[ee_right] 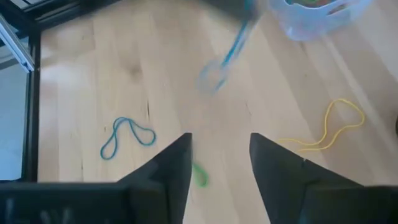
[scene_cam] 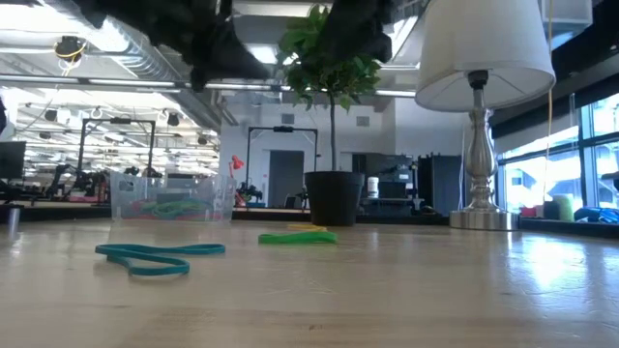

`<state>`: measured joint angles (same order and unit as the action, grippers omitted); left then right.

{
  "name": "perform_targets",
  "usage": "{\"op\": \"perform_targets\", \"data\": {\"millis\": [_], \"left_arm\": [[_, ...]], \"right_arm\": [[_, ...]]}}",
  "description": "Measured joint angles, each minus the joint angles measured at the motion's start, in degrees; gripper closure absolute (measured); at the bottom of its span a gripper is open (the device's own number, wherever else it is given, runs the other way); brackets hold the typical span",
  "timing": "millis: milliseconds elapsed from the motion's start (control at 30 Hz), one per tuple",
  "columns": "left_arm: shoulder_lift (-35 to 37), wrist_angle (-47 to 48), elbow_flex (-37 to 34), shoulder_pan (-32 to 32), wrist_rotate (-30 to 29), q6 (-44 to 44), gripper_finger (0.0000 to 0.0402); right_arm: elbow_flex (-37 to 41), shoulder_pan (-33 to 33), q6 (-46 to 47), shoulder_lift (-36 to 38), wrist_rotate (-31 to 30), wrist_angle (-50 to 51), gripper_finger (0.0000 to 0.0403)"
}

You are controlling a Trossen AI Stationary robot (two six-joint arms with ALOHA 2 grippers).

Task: Pick and place rubber bands into bin
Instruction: Put the blue rubber band into the transparent bin

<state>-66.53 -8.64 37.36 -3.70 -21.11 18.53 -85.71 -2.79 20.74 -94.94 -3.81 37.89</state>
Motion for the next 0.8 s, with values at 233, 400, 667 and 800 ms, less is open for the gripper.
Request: {"op": "perform_targets", "data": {"millis": [233,400,667,800], "left_arm": [[11.1,19.0,0.0,13.1,-1.5,1.3,0.0399],[13.1,25.2,0.0,24.1,3.9,-2.1,0.0399],[7.0,25.2,0.0,37.9,12.0,-9.0,0.0399],[2.7,25.2,0.0,42.2,16.6,-11.5,0.0397]], "right_arm": [[0.0,-0.2,0.6,0.0,-0.8,-0.8,0.023],[0.0,-0.2,4.5,0.0,-5.3,-0.9,0.023],[0.0,0.5,6.9,0.0,-8.7,-4.7,0.023],[0.0,1.4,9.0,0.0,-11.2,-6.3,0.023]]}}
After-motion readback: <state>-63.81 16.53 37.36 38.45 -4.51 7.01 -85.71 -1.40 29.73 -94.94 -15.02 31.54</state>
